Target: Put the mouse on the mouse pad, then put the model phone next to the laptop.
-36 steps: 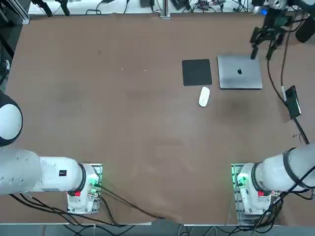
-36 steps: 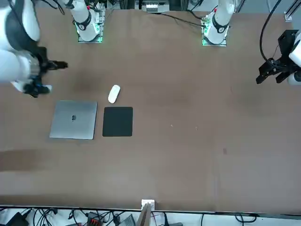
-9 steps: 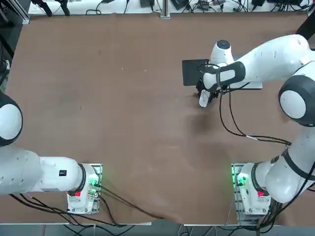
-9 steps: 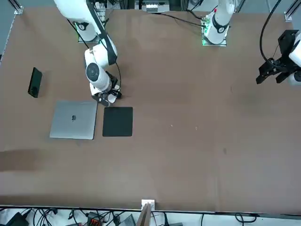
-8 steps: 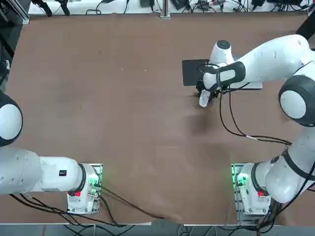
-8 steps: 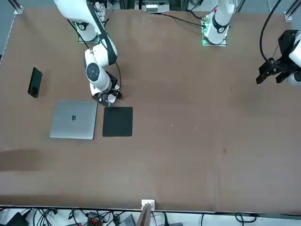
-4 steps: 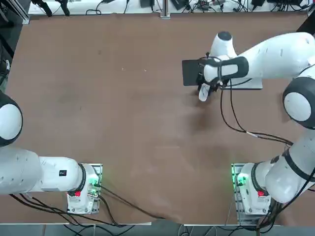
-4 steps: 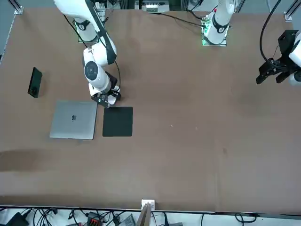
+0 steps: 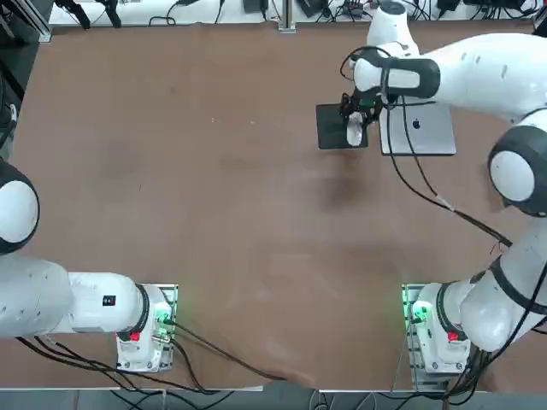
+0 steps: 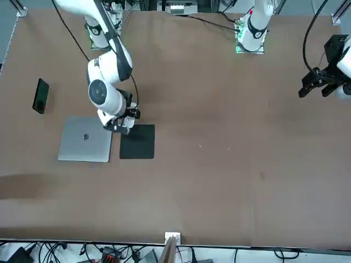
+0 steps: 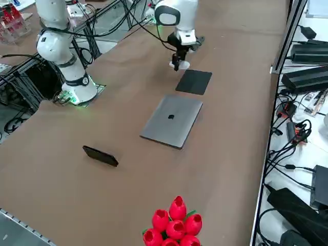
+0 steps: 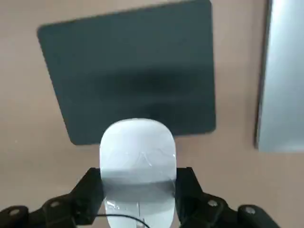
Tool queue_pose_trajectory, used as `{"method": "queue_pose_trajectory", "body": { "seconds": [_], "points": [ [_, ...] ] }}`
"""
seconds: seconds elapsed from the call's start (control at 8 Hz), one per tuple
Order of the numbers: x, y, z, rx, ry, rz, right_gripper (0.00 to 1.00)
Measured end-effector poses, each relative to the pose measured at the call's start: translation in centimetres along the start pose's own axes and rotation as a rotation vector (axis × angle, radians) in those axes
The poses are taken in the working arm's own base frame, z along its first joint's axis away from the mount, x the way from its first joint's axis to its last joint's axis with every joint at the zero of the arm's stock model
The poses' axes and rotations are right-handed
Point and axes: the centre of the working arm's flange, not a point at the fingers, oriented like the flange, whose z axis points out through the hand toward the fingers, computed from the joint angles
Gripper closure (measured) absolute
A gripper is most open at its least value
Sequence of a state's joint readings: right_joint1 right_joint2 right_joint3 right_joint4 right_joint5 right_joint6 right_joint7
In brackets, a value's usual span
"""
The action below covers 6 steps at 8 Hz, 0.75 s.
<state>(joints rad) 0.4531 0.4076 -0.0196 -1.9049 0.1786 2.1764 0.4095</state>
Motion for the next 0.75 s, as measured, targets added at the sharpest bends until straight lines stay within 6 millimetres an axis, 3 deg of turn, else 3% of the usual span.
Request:
{"method": "queue_pose_trajectory", "body": {
  "seconds": [0.38, 0.62, 0.75],
  "points": [
    [5.5, -2.5, 3.5, -0.046, 0.036, -0.091, 0.20],
    [6.8, -2.7, 6.3, -0.071, 0.024, -0.103, 0.20],
    [6.9, -2.8, 6.6, -0.073, 0.021, -0.104, 0.20]
  ]
}}
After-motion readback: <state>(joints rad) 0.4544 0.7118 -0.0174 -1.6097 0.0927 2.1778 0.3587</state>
